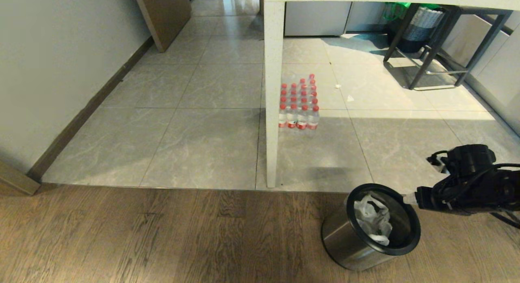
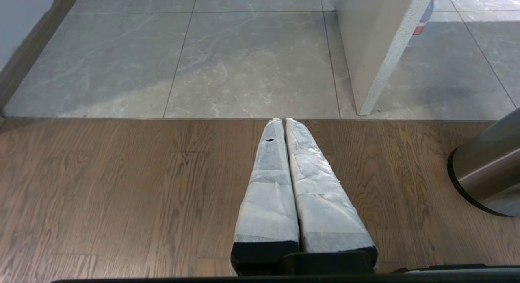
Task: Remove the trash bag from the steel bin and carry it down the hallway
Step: Place the outer trash can on the ground
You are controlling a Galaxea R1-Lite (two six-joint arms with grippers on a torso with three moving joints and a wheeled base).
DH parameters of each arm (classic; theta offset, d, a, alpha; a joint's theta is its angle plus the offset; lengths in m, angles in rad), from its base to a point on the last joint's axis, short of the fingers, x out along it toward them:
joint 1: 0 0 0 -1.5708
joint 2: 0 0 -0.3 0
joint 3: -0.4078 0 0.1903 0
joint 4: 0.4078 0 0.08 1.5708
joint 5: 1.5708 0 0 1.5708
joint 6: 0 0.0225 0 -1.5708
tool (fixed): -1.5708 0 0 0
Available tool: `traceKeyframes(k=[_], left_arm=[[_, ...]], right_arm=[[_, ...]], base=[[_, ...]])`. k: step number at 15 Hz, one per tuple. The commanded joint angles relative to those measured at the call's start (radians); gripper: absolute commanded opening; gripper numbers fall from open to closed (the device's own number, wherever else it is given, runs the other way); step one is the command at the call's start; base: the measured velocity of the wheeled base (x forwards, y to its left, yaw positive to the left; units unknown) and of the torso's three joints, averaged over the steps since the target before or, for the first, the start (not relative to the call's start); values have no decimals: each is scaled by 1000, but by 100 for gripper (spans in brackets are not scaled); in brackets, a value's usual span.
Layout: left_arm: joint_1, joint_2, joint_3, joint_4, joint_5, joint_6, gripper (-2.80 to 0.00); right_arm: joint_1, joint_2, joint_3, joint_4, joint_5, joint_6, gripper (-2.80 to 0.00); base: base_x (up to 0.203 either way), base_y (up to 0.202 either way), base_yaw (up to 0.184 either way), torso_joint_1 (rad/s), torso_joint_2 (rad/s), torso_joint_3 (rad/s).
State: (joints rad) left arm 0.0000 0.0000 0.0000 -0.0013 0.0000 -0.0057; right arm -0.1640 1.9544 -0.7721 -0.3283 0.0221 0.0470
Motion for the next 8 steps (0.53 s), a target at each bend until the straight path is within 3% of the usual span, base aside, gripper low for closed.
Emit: traceKeyframes(k=[1,8], left_arm=[[0,0,0,0,0,0,-280],[0,0,0,0,0,0,-280]], right_arm=[[1,66,1,-51,4,-18,0],[-4,214,-9,-208,-9,-59,0]], base=[[0,0,0,0,0,0],[0,0,0,0,0,0]])
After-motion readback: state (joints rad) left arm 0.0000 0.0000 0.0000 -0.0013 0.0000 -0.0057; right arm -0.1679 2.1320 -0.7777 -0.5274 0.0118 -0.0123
